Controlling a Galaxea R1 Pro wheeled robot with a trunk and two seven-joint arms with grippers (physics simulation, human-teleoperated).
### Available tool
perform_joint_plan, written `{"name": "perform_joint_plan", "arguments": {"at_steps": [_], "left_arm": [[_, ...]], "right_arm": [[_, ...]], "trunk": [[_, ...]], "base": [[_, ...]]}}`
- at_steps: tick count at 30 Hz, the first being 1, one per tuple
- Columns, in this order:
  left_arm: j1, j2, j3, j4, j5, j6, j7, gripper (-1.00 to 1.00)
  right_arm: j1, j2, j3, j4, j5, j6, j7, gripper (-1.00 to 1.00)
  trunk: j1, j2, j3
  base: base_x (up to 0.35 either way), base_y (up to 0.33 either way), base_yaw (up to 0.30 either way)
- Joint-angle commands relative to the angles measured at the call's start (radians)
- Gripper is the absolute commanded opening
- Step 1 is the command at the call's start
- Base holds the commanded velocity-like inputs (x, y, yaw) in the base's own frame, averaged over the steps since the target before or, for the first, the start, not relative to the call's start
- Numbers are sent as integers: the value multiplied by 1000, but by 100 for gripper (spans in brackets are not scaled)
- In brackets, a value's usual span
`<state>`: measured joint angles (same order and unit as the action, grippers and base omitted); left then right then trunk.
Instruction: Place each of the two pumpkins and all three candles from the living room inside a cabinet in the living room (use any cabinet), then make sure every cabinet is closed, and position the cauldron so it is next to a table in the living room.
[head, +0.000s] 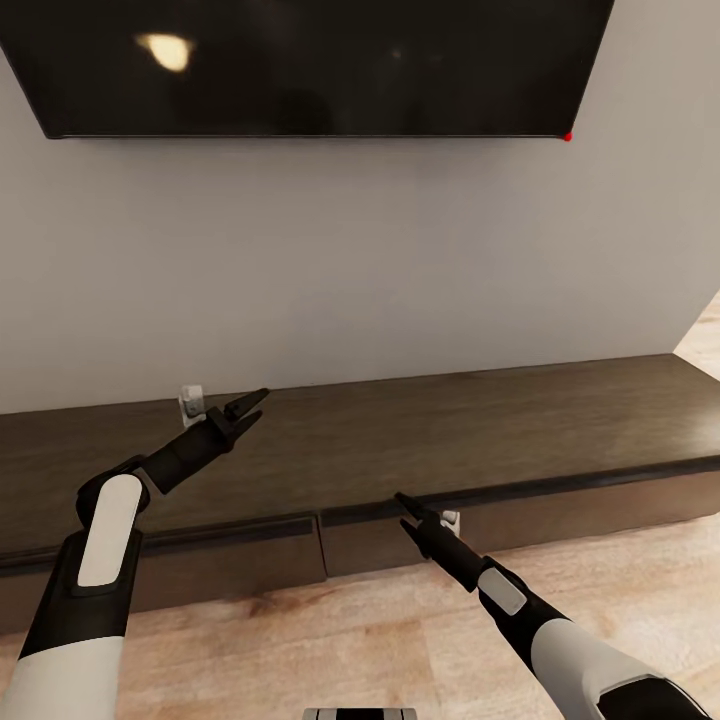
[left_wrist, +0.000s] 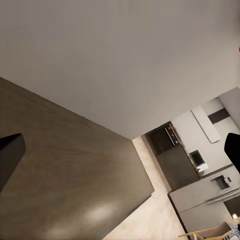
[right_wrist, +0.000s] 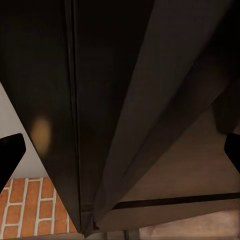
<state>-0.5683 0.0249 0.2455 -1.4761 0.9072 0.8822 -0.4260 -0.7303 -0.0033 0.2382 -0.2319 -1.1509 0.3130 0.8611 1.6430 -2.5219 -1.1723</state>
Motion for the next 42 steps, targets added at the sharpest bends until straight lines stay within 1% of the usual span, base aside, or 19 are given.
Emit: {"name": "perform_joint_plan", "arguments": {"at_steps": [1,35,42], "left_arm": [[-1,0,1,0,-1,6,-4,100],[-1,0,1,0,-1,6,-4,100],[-1,0,1,0,-1,6,-4,100]], "right_arm": [[-1,0,-7,-1,-18,13,3,100],[-1,0,-6,-1,-17,12,-5,100],[-1,0,-7,-1,-17,12,-5,100]], "trunk": [[0,0,-1],[0,0,-1],[3,-2,-28]], "base": [[0,0,0],[-9,0,0],[0,0,0]]}}
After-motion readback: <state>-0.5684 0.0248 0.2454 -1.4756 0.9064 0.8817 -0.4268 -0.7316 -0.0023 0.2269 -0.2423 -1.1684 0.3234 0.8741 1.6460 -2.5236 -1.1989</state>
